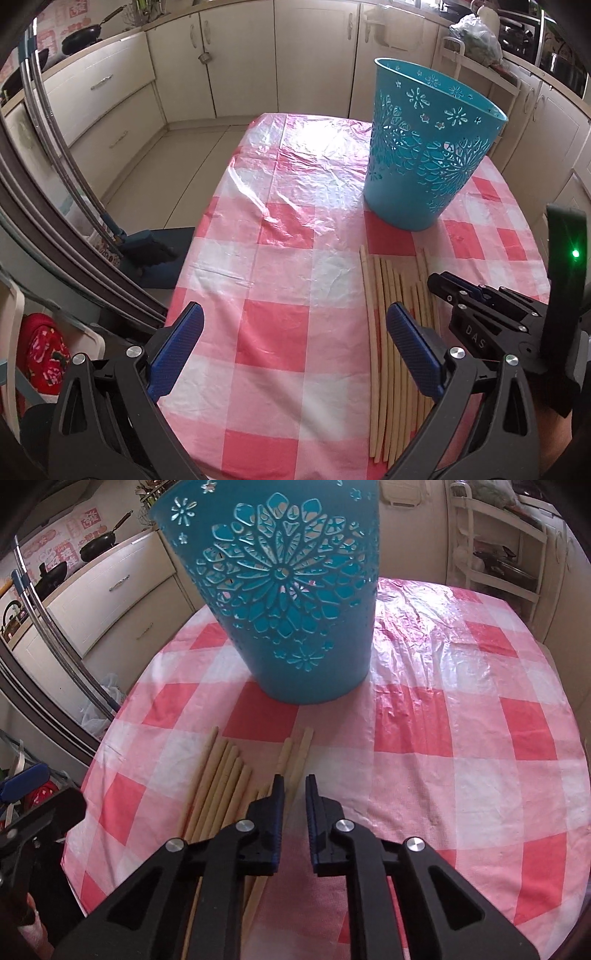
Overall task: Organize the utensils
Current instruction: 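Close the left gripper on one wooden chopstick from the bundle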
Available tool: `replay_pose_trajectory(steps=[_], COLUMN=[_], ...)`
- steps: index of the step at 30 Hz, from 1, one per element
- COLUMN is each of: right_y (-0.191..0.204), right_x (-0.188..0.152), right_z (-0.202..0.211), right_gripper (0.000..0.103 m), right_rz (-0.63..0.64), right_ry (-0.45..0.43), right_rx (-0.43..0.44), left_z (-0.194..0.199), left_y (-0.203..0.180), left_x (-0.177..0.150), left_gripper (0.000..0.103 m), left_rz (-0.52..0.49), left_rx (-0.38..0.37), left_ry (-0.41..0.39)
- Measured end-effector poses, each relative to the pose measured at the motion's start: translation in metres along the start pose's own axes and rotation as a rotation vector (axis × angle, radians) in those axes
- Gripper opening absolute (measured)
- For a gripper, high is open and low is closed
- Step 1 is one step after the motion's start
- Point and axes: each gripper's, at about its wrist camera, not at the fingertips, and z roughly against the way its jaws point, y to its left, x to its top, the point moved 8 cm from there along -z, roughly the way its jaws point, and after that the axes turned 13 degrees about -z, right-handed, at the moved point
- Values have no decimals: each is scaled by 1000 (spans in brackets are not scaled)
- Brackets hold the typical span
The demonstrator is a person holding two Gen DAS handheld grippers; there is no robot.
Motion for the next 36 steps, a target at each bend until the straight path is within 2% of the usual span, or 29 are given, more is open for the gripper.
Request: replay_pose_trajectory(steps=[6,13,17,23,27,29,31,32,33,36], right_y=[-8,-24,-23,-22,-22,-22,-22,-22,-22,-21], right_x=[-8,-6,-6,-9,-8,-9,-9,-10,-10,-9], right_z=[8,10,10,11,11,11,10,10,10,10], right_gripper=[8,7,7,7,7,7,8,8,8,8], right_rz=[80,30,29,39,35,33,36,36,37,43], right_ry=[29,40,34,27,27,20,10,8,6,0], right_rx=[-16,13,19,18,26,25,24,25,25,24], left_z=[-33,-62,-72,-76,-78,-77,-75,-73,-72,-72], left_y=[-17,-23,-24,-28,-34,-41,-48,-53,-56,-57], left_x=[11,18,15,15,20,22,23,22,22,22], left_gripper=[95,90,84,78,64,48,24,20,8,5], left_rz=[-67,-96,-108,-136,-146,-148,-151,-160,-164,-134], left_rx=[26,52,39,36,17,-38,-89,-93,-105,-157], left_ry=[39,83,104,91,68,51,40,40,41,61])
